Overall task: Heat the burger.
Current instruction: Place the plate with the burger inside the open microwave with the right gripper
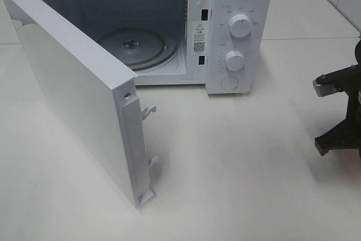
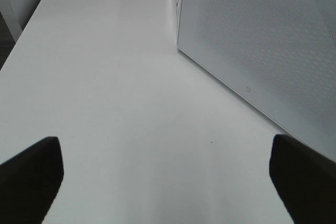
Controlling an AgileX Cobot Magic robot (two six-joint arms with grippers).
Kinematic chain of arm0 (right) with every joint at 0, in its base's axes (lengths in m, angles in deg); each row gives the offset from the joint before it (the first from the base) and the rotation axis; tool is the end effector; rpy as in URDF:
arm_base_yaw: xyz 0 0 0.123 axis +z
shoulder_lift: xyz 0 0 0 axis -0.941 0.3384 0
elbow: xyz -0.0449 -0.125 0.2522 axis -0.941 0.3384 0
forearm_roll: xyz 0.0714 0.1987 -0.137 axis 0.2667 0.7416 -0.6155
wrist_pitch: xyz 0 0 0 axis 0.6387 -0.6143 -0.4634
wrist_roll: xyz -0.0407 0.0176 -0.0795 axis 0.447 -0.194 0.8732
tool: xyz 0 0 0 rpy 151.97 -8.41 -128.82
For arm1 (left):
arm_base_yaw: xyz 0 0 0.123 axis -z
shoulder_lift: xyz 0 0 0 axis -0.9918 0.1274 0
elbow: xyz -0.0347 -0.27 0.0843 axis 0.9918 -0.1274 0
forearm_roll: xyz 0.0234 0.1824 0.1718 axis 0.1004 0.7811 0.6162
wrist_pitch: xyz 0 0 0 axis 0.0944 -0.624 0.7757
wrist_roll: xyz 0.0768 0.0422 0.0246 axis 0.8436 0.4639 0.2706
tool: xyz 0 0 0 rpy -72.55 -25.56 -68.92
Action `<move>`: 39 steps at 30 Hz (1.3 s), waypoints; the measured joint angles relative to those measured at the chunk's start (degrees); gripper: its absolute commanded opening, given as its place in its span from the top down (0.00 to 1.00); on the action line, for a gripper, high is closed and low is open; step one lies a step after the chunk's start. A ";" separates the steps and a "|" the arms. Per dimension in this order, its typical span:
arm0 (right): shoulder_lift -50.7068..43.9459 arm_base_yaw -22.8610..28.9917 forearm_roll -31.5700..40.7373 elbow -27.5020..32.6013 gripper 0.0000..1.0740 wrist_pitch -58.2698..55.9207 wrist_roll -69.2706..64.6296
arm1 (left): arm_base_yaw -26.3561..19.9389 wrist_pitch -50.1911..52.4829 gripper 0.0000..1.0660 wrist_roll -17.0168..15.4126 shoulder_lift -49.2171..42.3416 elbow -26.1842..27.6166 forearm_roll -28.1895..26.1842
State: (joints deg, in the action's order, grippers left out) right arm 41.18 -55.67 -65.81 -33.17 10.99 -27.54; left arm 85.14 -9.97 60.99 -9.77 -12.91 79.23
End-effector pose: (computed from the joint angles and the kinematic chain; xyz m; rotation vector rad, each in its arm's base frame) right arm 0.2605 0.0346 0.1501 -0.2362 2.9728 -0.5172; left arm -0.0087 -0.0007 0.2797 0.0100 2.0461 -0.0648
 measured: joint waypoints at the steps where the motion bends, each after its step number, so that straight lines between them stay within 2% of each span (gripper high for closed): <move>1: 0.00 0.00 0.00 0.00 1.00 0.00 0.00 | 0.00 0.00 0.06 0.00 0.00 0.00 0.00; 3: 0.00 2.52 -0.52 0.00 1.00 -2.58 -0.06 | 0.00 0.00 0.06 0.00 0.00 0.00 0.00; 7: 0.00 3.90 -0.52 0.00 1.00 -3.78 -0.06 | 0.00 0.00 0.06 0.00 0.00 0.00 0.00; 17: -0.52 11.57 -0.34 0.74 0.99 -9.17 0.00 | 0.00 0.00 0.06 0.00 0.00 0.00 0.00; 22: -5.73 17.13 -0.17 5.04 0.99 -10.03 0.06 | 0.00 0.00 0.06 0.00 0.00 0.00 0.00; 25: -6.76 17.82 -0.17 5.61 0.99 -10.14 0.06 | 0.00 0.00 0.06 0.00 0.00 0.00 0.00; 28: -9.63 20.28 -0.06 6.88 0.99 -10.54 0.06 | 0.00 0.00 0.06 0.00 0.00 0.00 0.00; 30: -12.89 23.78 -0.06 8.08 0.99 -11.92 0.06 | 0.00 0.00 0.06 0.00 0.00 0.00 0.00; 39: -18.56 30.65 0.34 10.77 0.98 -13.52 -0.06 | 0.00 0.00 0.06 0.00 0.00 0.00 0.00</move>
State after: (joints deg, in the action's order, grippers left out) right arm 22.62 -25.02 -65.47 -22.40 -2.53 -27.59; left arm 85.14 -9.97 60.99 -9.77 -12.91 79.23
